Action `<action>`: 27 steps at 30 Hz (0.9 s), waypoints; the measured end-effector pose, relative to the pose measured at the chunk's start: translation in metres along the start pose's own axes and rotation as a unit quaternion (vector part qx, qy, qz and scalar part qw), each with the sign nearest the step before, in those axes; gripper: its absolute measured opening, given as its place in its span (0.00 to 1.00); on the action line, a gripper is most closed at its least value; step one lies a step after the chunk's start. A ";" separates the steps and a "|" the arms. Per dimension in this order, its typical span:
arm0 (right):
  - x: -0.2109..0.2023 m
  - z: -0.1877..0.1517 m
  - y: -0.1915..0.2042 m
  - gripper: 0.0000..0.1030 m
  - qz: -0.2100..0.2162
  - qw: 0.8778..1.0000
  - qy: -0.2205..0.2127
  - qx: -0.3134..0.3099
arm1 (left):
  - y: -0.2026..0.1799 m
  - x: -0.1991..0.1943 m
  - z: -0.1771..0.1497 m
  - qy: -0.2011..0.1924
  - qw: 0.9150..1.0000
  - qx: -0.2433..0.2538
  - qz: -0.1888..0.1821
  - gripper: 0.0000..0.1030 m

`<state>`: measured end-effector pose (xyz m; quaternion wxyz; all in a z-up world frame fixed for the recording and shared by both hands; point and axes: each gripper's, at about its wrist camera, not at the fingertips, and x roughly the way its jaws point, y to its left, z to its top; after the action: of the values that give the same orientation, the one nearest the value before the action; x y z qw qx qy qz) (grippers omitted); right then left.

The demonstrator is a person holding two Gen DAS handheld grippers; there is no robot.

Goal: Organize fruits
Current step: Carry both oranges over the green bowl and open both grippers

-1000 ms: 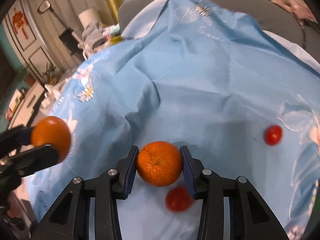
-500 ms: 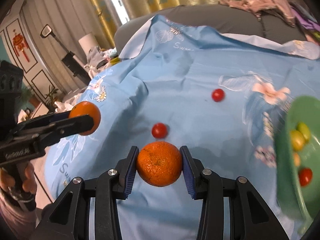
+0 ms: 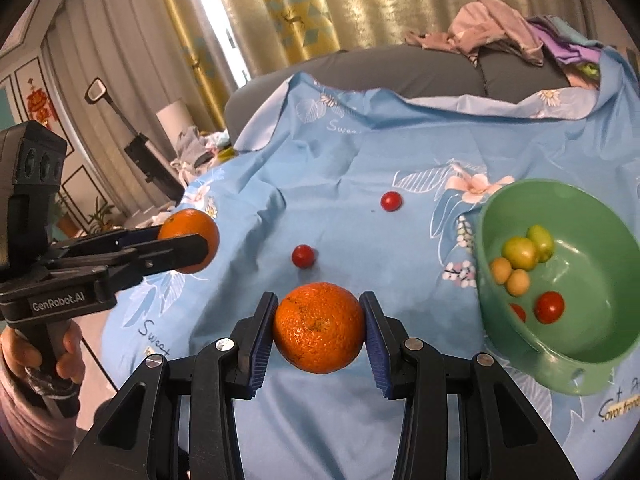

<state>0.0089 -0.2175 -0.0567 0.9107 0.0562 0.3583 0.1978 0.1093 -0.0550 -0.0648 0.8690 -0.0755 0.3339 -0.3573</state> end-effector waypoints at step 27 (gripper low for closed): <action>-0.074 -0.003 -0.059 0.43 -0.035 0.994 -0.095 0.051 | -0.104 0.020 0.043 -0.005 0.994 0.095 -0.058 0.45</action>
<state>-0.0239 -0.3018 -0.0267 0.9430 0.1087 0.2811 0.1412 0.0878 -0.1491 -0.0044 0.8518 -0.0131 0.2892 -0.4367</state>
